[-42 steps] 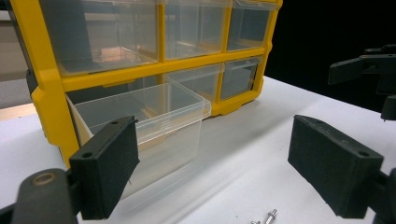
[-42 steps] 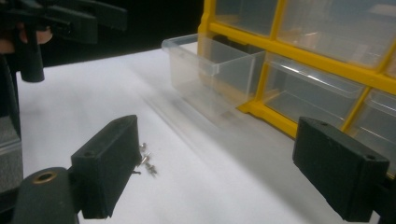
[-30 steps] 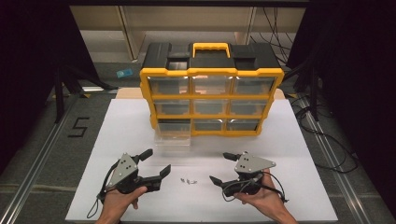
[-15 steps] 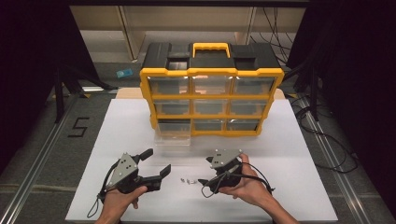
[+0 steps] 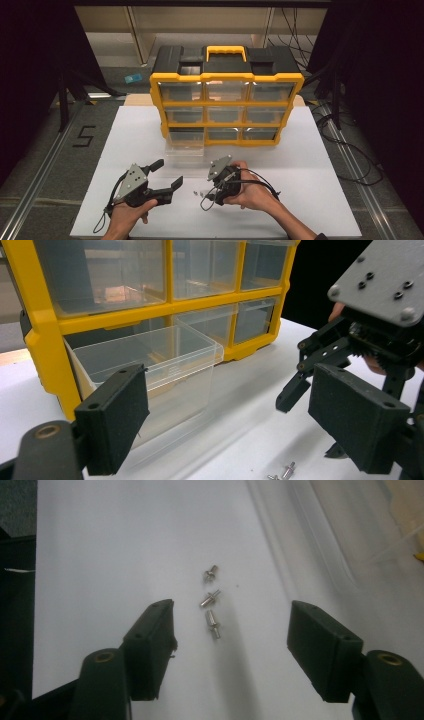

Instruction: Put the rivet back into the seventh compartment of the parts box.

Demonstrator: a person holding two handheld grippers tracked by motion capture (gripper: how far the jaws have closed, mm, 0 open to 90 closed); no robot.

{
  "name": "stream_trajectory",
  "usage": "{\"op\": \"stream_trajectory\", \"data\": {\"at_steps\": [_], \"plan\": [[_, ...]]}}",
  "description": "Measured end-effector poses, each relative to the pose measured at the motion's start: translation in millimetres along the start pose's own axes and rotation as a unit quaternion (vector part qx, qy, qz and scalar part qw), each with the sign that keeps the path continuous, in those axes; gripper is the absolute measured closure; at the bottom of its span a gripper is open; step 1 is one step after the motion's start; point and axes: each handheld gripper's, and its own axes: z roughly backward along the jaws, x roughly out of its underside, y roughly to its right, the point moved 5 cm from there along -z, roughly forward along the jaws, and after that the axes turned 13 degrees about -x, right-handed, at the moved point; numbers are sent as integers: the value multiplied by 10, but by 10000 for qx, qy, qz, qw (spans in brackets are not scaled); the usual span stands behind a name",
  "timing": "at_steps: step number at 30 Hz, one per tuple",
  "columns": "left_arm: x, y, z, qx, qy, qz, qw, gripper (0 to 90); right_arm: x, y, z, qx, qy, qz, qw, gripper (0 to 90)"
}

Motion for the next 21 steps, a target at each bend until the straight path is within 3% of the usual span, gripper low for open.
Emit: {"op": "stream_trajectory", "data": {"at_steps": [3, 9, 15, 19, 20, 21], "plan": [[-1, 7, 1, 13, 3, 1, 10000, 159, -21, 6, -36, -103, -66, -18, 9999, 422], [1, 6, -1, 11, -9, -5, 10000, 159, -56, 24, -152, -192, -468, 73, 9987, 517], [2, 5, -2, 8, -21, 2, 10000, 159, -39, 80, -290, -281, -857, -60, 9959, 630], [-2, 2, 1, -1, -7, 2, 10000, 159, -22, 117, -334, -331, -1076, 71, 9936, 690], [-3, 2, 2, 5, -3, -1, 10000, 159, -29, 90, -360, -415, -1030, -73, 9938, 719], [-5, 5, 5, 3, 6, 28, 10000, 160, -18, 119, -366, -427, -1144, -8, 9925, 766]]}}
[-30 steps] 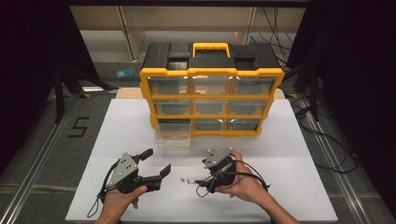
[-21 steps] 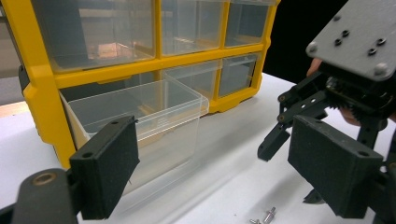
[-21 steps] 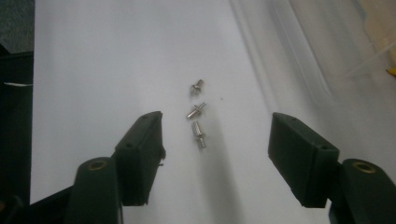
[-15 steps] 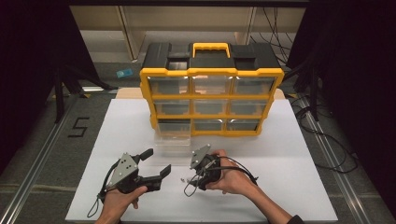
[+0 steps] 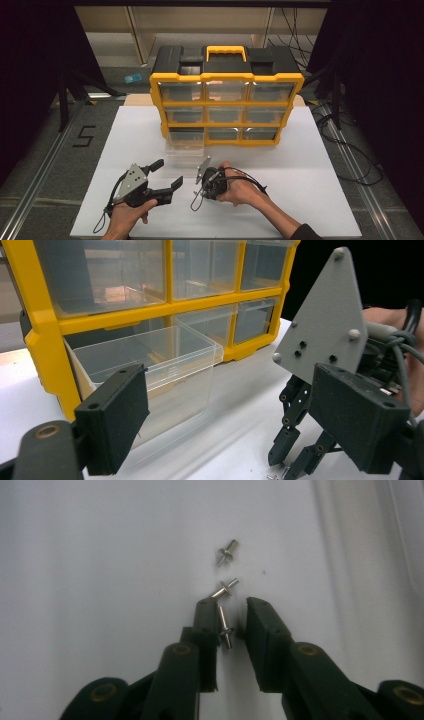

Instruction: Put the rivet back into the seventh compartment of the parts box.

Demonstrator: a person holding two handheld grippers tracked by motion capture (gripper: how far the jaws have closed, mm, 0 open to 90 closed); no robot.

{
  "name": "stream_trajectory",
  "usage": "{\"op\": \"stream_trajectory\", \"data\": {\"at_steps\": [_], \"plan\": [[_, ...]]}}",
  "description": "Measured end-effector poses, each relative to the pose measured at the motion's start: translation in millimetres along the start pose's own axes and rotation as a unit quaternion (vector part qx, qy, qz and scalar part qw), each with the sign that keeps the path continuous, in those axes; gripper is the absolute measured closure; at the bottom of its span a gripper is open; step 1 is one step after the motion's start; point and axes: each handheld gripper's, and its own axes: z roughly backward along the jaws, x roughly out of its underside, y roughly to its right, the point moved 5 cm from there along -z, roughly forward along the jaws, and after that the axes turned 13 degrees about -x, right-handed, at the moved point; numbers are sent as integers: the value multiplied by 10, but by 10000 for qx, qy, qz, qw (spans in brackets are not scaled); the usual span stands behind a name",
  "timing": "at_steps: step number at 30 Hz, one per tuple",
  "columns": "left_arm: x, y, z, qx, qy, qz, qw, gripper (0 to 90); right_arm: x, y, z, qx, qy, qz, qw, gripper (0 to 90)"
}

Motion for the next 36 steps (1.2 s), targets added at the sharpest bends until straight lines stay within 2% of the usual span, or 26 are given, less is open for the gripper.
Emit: {"op": "stream_trajectory", "data": {"at_steps": [1, 2, 3, 9, 12, 13, 15, 16, 17, 18, 24, 26, 29, 36], "plan": [[-1, 0, 1, 2, 1, -3, 10000, 160, 0, 0, 0, 0, 0, 0, 10000, 766], [-3, 3, -3, 38, 34, 3, 10000, 159, 1, -3, 5, -2, -11, -63, 10000, 819], [-2, 2, 3, 16, 4, -8, 10000, 159, 6, -11, 9, -13, -60, -132, 9999, 820], [-3, 6, 6, 39, 5, -26, 10000, 159, 8, -9, 38, -1, -97, -98, 9999, 829], [1, 0, -2, 16, 1, -6, 10000, 159, -16, 9, 128, 72, 118, 14, 9999, 829], [2, -2, -4, 22, -2, -24, 10000, 159, -32, -9, 183, 84, 246, -79, 9996, 829], [2, -2, -4, 24, -1, -25, 10000, 159, -57, -1, 281, 139, 405, 32, 9991, 830], [3, 1, -4, 14, -3, -17, 10000, 159, -74, 1, 378, 293, 509, 59, 9983, 830], [3, 1, -4, 14, -3, -17, 10000, 160, -74, 1, 378, 293, 509, 59, 9983, 830], [4, 0, -3, 10, -2, -17, 10000, 159, -95, -5, 460, 328, 637, 115, 9974, 830], [6, -5, -6, 0, -11, 1, 10000, 159, -132, -1, 634, 474, 853, 209, 9950, 830], [7, -7, -9, -4, -12, 3, 10000, 159, -155, 9, 723, 655, 1022, 216, 9924, 830], [6, -9, -8, -8, -6, 5, 10000, 160, -165, 15, 765, 668, 1080, 223, 9917, 830], [12, -10, -13, -24, -18, 13, 10000, 159, -251, 90, 964, 909, 1336, 231, 9866, 830]]}}
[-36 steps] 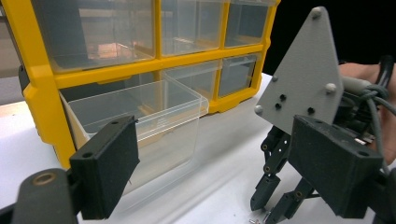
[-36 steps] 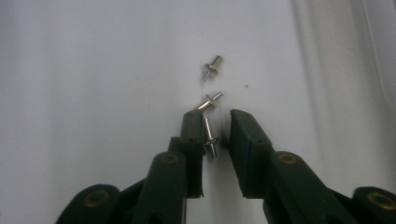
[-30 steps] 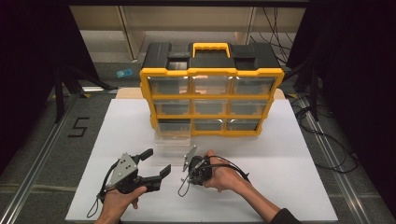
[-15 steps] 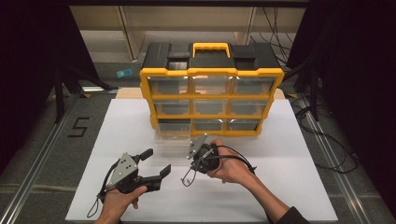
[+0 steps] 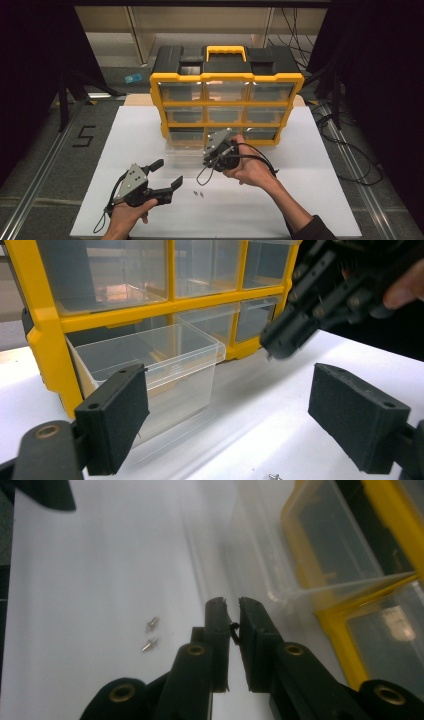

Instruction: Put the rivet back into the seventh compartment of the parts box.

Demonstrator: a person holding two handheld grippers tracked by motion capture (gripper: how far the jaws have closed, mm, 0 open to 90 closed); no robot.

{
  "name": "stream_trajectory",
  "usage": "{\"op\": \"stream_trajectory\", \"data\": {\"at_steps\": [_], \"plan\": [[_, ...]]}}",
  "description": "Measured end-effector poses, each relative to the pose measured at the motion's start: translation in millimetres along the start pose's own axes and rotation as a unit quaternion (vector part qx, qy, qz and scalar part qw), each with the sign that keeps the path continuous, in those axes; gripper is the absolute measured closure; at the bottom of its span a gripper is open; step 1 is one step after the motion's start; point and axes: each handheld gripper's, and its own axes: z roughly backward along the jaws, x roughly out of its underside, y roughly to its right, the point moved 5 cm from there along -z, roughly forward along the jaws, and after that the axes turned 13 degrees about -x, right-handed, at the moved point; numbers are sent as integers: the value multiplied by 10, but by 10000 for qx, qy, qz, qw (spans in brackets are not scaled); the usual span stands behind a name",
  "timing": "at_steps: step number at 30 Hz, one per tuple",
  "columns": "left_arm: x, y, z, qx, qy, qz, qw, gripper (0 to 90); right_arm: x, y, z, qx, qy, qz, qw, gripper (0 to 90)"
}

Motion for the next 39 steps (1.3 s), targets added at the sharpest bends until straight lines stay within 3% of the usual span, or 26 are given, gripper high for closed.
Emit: {"op": "stream_trajectory", "data": {"at_steps": [4, 16, 24, 35, 36, 37, 38, 39], "plan": [[-3, -11, -1, -33, 24, -40, 10000, 159, -136, 90, 49, 95, 150, -20, 9998, 830], [0, 6, 4, 34, -4, -42, 10000, 159, -383, 303, 26, 256, 241, -41, 9994, 830], [-2, 12, 6, 49, -1, -31, 10000, 160, -540, 476, -113, 277, 213, -99, 9993, 830], [-4, 16, 10, 61, 11, -24, 10000, 160, -649, 581, -320, 239, 89, -166, 9995, 820], [-5, 15, 13, 57, 18, -18, 10000, 160, -654, 595, -357, 231, 101, -245, 9994, 747], [-5, 15, 13, 57, 18, -18, 10000, 160, -654, 595, -357, 231, 101, -245, 9994, 747], [-6, 14, 14, 60, 23, -20, 10000, 159, -653, 607, -363, 274, 132, -311, 9991, 630], [-6, 14, 14, 60, 23, -20, 10000, 160, -653, 607, -363, 274, 132, -311, 9991, 630]]}}
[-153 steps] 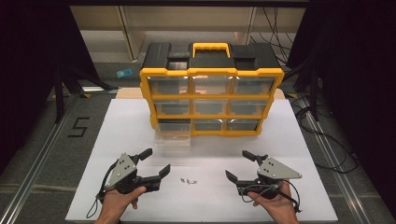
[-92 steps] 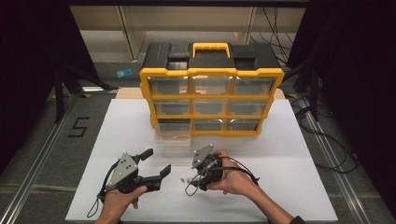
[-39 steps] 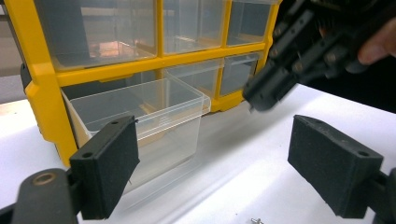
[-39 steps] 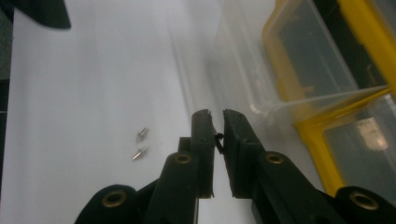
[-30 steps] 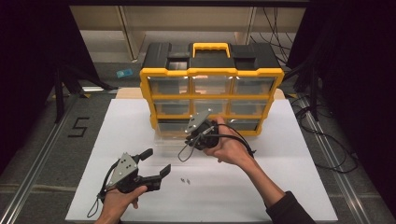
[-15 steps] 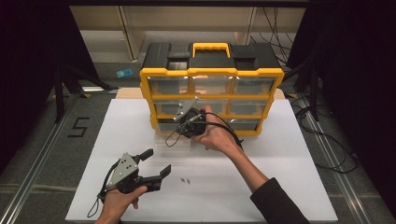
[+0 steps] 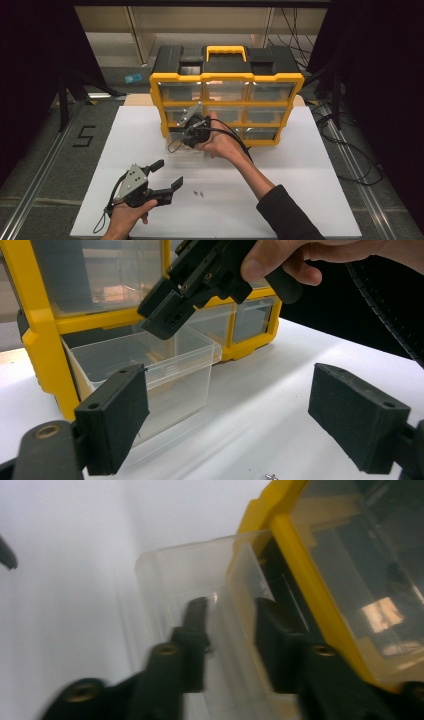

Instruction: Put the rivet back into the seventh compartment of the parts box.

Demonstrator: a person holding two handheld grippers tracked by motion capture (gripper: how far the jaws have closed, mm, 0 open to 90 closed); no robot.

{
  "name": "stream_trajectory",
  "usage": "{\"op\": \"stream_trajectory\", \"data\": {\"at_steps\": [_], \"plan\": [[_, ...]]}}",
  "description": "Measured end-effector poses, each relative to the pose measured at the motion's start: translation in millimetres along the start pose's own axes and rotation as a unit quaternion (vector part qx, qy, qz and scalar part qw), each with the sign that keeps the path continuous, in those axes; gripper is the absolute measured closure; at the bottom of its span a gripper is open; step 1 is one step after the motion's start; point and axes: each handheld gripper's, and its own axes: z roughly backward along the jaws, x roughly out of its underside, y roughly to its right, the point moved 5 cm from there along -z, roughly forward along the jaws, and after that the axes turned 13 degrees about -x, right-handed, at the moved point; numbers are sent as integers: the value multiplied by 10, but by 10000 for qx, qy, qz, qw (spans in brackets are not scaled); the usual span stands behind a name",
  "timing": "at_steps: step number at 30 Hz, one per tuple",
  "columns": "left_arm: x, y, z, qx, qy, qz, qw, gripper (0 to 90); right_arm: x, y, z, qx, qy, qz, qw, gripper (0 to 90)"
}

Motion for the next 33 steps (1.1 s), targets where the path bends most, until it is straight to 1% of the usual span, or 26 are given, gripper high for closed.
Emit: {"op": "stream_trajectory", "data": {"at_steps": [1, 2, 3, 4, 5, 6, 7, 8, 9, 10, 11, 12, 13, 15, 16, 18, 19, 21, 23, 24, 25, 26, 31, 33], "plan": [[0, -4, 1, -12, -3, 13, 10000, 159, -11, 7, 41, 147, 98, -59, 9998, 528], [0, -4, 1, -12, -3, 13, 10000, 159, -11, 7, 41, 147, 98, -59, 9998, 528], [0, -7, 1, -14, -3, 8, 10000, 160, -31, -21, 118, 158, 262, -78, 9995, 467], [0, -8, 1, -18, -7, 8, 10000, 160, -31, -21, 118, 158, 262, -78, 9995, 467], [1, -9, 0, -21, -10, 3, 10000, 159, -39, -33, 157, 200, 310, -74, 9993, 439], [2, -9, 0, -21, -12, 0, 10000, 160, -47, -70, 220, 228, 367, -41, 9991, 415], [2, -8, -1, -26, -13, 0, 10000, 160, -41, -147, 313, 228, 417, 17, 9989, 390], [2, -8, -1, -26, -13, 0, 10000, 159, -41, -147, 313, 228, 417, 17, 9989, 390], [3, -9, -3, -37, -15, 0, 10000, 160, -10, -230, 388, 203, 498, 94, 9985, 371], [3, -9, -3, -37, -15, 0, 10000, 160, -10, -230, 388, 203, 498, 94, 9985, 371], [2, -12, -1, -46, -13, -8, 10000, 160, 12, -269, 408, 177, 514, 122, 9984, 366], [1, -13, 0, -52, -9, -2, 10000, 160, 62, -329, 437, 134, 486, 158, 9986, 354], [-2, -16, 2, -67, -3, 10, 10000, 160, 101, -364, 452, 138, 467, 164, 9987, 345], [-4, -22, -5, -39, 41, 24, 10000, 160, 240, -468, 473, 61, 436, 190, 9988, 338], [-1, -26, -4, -73, 14, 30, 10000, 160, 307, -509, 477, 2, 394, 184, 9991, 328], [1, -27, -5, -96, -8, 17, 10000, 160, 446, -587, 477, -66, 325, 143, 9993, 323], [-4, -19, -12, -41, 27, -7, 10000, 160, 485, -603, 471, -83, 322, 112, 9994, 323], [2, -14, -10, -85, -23, -4, 10000, 160, 561, -623, 445, -140, 173, 53, 9997, 323], [-2, -11, -5, -76, -13, -15, 10000, 160, 632, -625, 397, -130, 94, 23, 9999, 321], [-4, -10, -5, -67, 0, -13, 10000, 160, 675, -628, 354, -182, 36, -21, 9998, 321], [-7, -10, -2, -66, 8, -4, 10000, 160, 739, -634, 291, -257, -97, -31, 9996, 321], [-8, -11, -2, -54, 26, 9, 10000, 160, 739, -634, 291, -257, -97, -31, 9996, 321], [-14, -17, 8, -57, 31, 8, 10000, 160, 863, -647, 168, -368, -339, -92, 9987, 323], [-16, -10, 7, -47, 41, 17, 10000, 160, 890, -671, 79, -414, -417, -86, 9982, 331]]}}
